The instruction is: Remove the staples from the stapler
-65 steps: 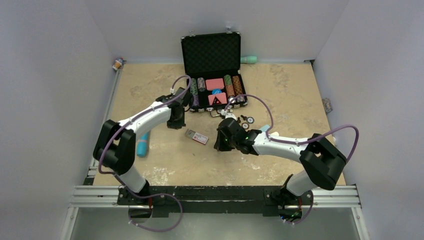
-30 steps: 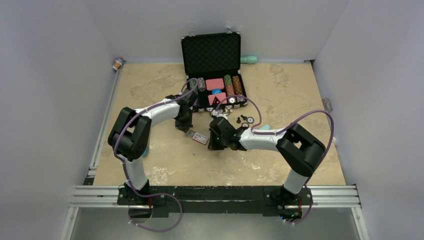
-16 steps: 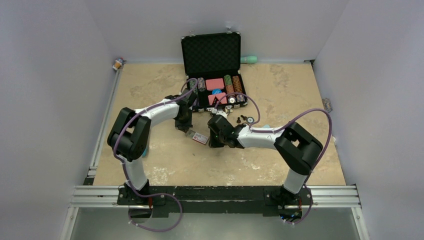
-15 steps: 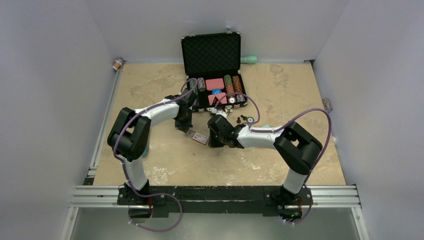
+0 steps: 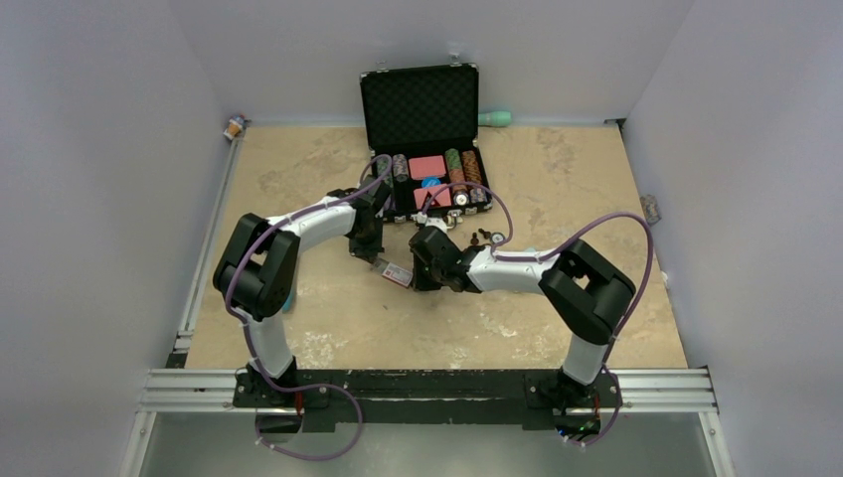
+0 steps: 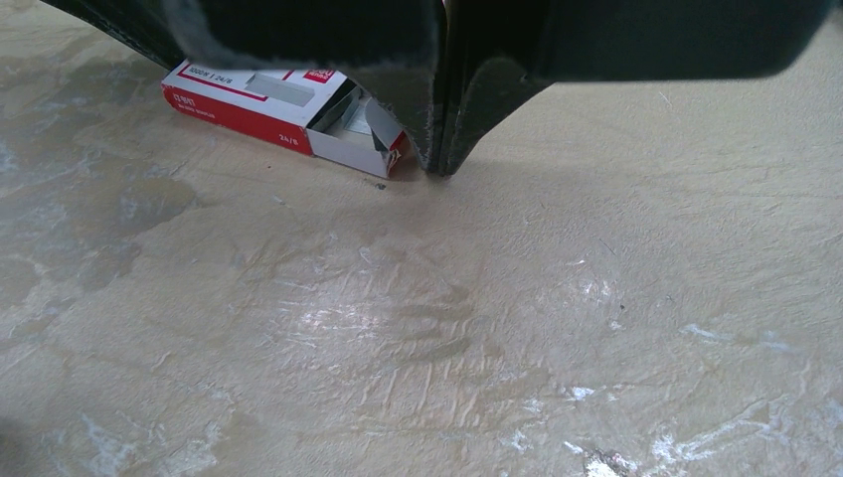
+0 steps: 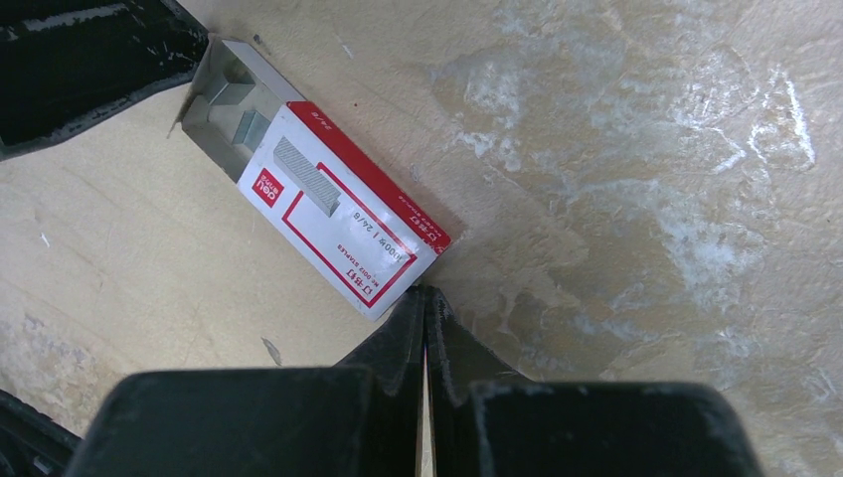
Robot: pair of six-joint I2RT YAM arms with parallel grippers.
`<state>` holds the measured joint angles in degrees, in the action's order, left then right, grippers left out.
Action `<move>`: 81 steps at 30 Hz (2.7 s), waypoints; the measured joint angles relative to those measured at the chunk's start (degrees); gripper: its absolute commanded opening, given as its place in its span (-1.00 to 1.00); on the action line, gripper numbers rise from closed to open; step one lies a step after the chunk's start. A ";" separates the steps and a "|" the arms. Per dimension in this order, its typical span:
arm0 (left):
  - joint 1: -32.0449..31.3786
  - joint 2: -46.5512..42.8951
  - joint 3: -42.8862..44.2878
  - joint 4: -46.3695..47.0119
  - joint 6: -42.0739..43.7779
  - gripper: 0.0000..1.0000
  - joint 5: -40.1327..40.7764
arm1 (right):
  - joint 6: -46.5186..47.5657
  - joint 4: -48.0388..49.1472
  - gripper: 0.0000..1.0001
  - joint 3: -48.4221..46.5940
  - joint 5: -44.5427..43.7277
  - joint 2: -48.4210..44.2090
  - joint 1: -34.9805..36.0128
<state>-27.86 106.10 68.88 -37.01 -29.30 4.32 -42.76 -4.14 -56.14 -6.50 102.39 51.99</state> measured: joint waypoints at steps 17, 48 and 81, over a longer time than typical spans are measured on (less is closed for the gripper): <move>-0.13 -0.31 -0.57 1.09 -0.04 -1.00 -1.14 | 0.46 -0.09 -1.00 -1.46 0.02 1.14 0.00; -0.74 -1.86 -3.30 4.85 -1.49 -1.00 -7.10 | 0.83 -0.20 -1.00 -1.86 0.00 1.42 0.00; -2.71 -21.51 -12.63 -1.25 -5.70 -0.76 -5.05 | 1.42 -5.92 -0.89 -0.50 -2.89 -3.10 0.02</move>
<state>-30.57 84.60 56.25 -38.26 -35.00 -0.73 -41.34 -10.07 -56.64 -9.39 99.29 52.01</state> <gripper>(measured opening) 0.095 0.006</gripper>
